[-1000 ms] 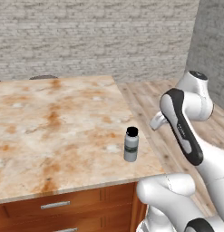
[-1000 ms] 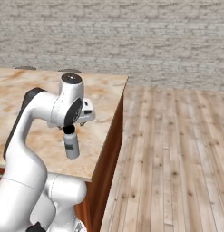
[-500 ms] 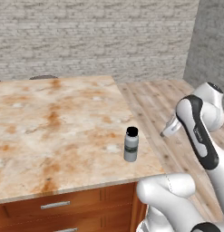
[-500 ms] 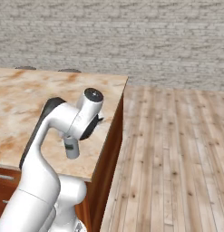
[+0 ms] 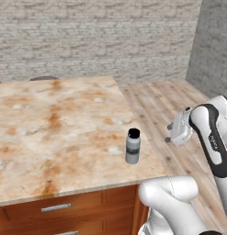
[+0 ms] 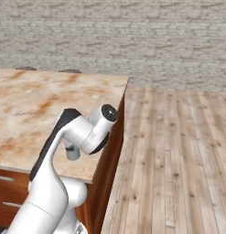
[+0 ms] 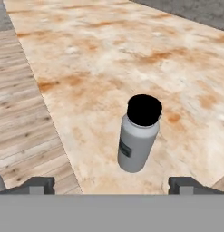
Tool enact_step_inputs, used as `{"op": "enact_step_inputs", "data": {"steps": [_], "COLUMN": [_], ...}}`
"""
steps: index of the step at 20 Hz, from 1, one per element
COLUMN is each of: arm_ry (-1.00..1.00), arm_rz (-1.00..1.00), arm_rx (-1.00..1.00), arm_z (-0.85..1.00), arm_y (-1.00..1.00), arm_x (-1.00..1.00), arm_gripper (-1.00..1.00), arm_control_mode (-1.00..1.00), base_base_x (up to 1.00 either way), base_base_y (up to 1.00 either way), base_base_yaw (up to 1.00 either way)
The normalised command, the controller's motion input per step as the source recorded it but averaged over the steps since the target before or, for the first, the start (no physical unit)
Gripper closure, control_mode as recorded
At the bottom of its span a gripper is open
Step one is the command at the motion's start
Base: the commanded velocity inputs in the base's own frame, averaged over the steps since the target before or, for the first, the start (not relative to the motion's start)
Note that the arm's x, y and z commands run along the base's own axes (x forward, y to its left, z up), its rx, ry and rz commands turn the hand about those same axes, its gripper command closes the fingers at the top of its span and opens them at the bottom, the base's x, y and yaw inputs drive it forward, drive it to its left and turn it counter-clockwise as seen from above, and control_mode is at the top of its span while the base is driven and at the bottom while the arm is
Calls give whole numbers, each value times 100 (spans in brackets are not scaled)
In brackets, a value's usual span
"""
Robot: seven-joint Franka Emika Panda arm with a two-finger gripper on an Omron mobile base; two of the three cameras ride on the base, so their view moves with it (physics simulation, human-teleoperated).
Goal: Pick the water bottle from the counter and place it in the open cabinet.
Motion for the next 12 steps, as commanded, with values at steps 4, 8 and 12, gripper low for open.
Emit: {"op": "enact_step_inputs", "data": {"steps": [4,8,12], "arm_ry": [-12,-11,-3], "arm_rz": [8,6,1], "arm_rx": [6,6,5], "arm_z": [-10,-13,-15], "arm_y": [0,0,0], "arm_x": [0,4,0], "arm_gripper": [-100,-100,-100], "arm_control_mode": [-100,-100,-100], "base_base_x": [0,0,0], "base_base_y": [0,0,0], "base_base_yaw": [0,0,0]}}
